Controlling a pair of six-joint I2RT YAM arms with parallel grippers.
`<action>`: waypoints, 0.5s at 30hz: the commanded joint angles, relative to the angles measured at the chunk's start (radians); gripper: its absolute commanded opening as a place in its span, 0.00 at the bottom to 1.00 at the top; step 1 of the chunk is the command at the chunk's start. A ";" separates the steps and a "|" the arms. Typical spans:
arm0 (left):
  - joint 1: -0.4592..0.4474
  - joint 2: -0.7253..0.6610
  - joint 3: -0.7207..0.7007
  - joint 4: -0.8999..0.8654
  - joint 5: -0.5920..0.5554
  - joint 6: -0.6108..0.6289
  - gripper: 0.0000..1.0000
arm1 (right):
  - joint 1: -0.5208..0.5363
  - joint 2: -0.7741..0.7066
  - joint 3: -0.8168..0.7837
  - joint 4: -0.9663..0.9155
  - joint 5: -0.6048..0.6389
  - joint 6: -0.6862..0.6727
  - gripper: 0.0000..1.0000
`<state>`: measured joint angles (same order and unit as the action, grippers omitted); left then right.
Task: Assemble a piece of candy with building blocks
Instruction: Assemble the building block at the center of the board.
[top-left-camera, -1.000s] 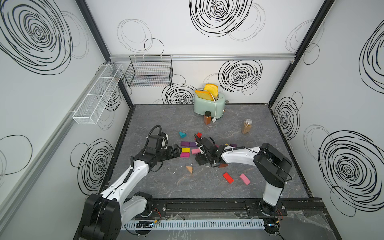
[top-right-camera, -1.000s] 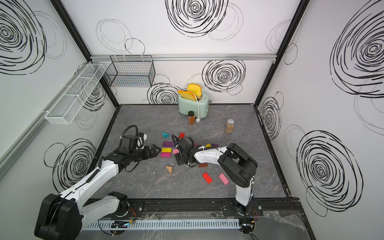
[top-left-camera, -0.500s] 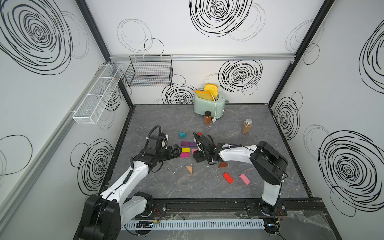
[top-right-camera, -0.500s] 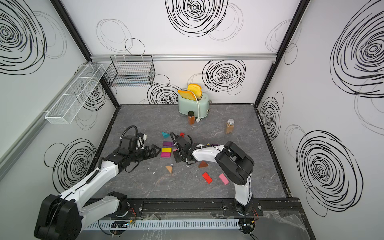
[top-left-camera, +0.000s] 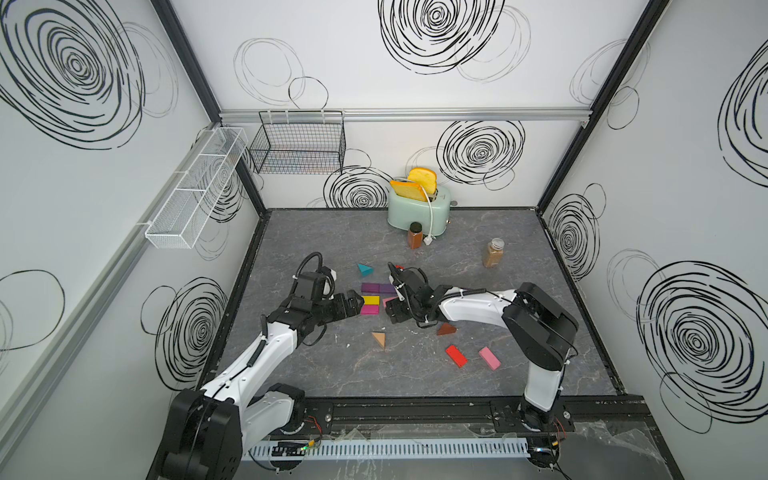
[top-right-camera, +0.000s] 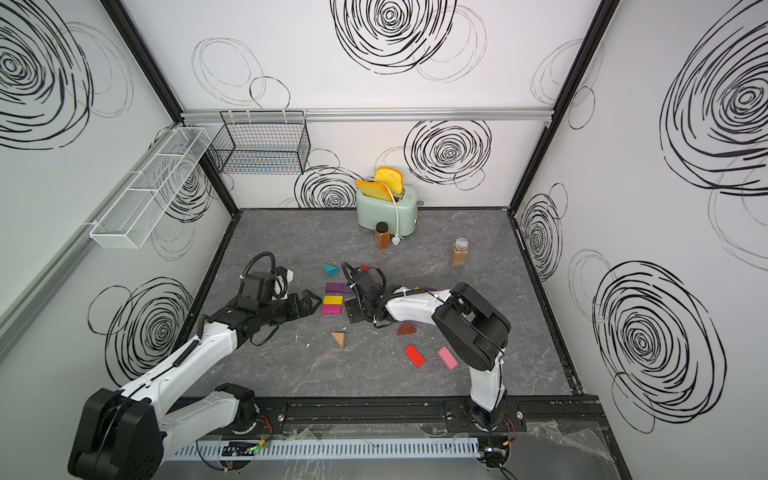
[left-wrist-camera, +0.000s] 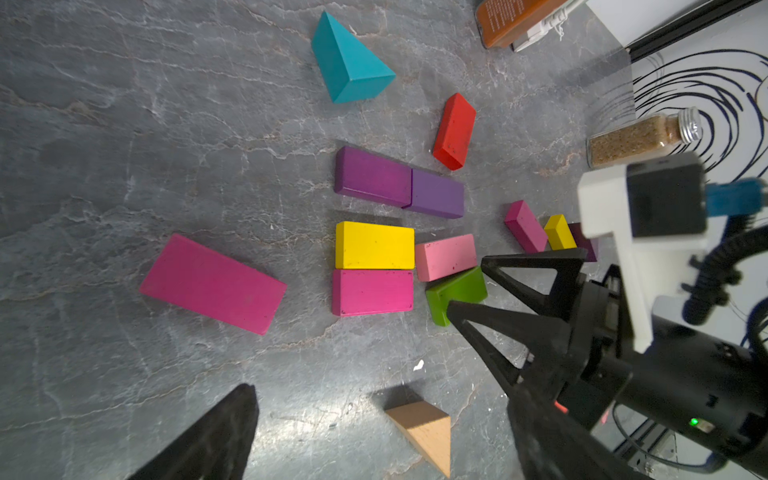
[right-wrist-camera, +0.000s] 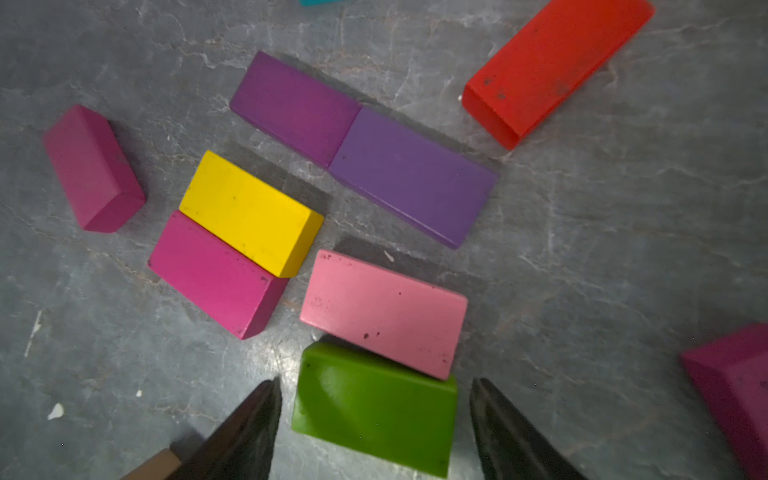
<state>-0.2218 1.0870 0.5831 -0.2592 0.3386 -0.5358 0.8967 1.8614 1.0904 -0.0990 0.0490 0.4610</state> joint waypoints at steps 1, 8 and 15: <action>0.007 -0.014 -0.009 0.030 0.002 -0.004 0.98 | -0.006 -0.042 -0.014 0.005 -0.011 0.010 0.79; 0.007 -0.013 -0.006 0.023 0.009 -0.001 0.98 | -0.018 -0.200 -0.128 -0.018 -0.145 -0.047 0.82; 0.007 -0.014 -0.008 0.020 0.005 0.000 0.98 | -0.018 -0.205 -0.162 -0.202 -0.110 -0.253 0.80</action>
<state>-0.2218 1.0870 0.5831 -0.2596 0.3397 -0.5354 0.8886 1.6634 0.9638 -0.2111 -0.0502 0.3027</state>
